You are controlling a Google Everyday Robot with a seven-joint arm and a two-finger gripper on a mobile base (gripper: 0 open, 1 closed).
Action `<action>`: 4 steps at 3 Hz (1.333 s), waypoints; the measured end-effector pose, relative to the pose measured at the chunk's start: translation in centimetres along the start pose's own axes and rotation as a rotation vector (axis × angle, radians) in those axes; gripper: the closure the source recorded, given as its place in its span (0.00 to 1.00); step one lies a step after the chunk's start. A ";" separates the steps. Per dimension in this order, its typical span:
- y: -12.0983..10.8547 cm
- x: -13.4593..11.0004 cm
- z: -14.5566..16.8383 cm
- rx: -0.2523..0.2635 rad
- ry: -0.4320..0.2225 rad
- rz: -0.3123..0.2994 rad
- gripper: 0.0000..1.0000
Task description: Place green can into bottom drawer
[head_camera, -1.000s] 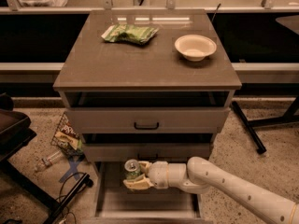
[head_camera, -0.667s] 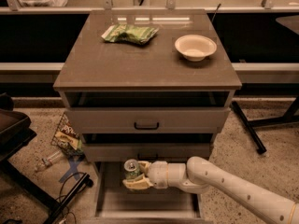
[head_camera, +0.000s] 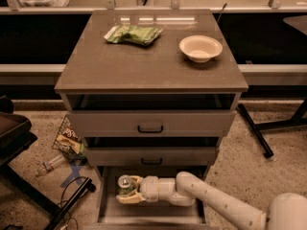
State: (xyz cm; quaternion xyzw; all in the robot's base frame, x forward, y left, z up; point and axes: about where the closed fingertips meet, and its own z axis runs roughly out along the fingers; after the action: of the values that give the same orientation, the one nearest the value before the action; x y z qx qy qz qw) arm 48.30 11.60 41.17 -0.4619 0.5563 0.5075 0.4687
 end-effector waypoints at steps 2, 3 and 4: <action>-2.6 14.1 2.2 -0.042 -0.002 -0.016 1.00; -6.0 18.7 1.0 0.021 0.054 0.010 1.00; -8.4 20.7 0.7 0.044 0.100 0.019 1.00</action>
Offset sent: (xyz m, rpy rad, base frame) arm 0.0432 -0.0034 -0.2367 -0.0773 -0.0056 -0.0130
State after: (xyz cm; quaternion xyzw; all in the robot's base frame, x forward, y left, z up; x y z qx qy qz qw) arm 53.86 10.97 19.58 -0.4708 0.5943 0.4757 0.4458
